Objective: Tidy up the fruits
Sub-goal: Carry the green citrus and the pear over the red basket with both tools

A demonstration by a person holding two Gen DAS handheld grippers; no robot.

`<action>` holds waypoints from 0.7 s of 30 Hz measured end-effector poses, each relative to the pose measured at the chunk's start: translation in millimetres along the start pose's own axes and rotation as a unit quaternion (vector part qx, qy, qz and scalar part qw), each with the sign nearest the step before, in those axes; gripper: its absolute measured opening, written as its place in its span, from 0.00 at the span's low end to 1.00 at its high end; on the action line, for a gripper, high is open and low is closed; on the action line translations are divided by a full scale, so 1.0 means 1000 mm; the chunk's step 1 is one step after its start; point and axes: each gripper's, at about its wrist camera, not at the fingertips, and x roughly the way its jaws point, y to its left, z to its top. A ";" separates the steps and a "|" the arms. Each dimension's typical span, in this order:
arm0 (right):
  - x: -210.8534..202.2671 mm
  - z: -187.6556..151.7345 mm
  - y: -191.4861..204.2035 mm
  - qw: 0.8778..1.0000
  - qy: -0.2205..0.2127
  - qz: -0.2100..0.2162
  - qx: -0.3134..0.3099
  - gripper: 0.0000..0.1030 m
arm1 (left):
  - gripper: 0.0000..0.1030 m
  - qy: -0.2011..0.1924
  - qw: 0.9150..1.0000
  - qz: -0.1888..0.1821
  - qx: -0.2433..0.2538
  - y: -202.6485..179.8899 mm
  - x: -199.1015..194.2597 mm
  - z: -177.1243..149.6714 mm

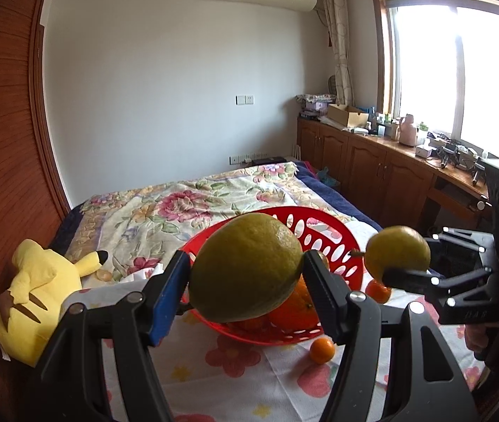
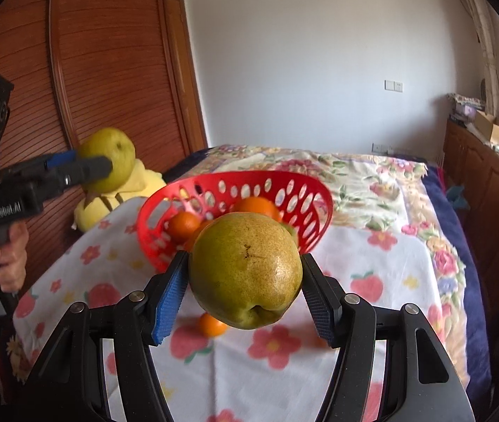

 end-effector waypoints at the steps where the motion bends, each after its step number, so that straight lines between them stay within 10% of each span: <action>1: 0.006 0.003 -0.003 1.000 0.002 -0.002 -0.003 0.63 | 0.63 0.005 1.000 -0.002 -0.001 0.001 0.008 0.000; 21: 0.091 0.034 -0.019 0.999 0.036 -0.009 -0.033 0.63 | 0.63 0.047 0.999 -0.003 -0.015 0.012 0.083 -0.007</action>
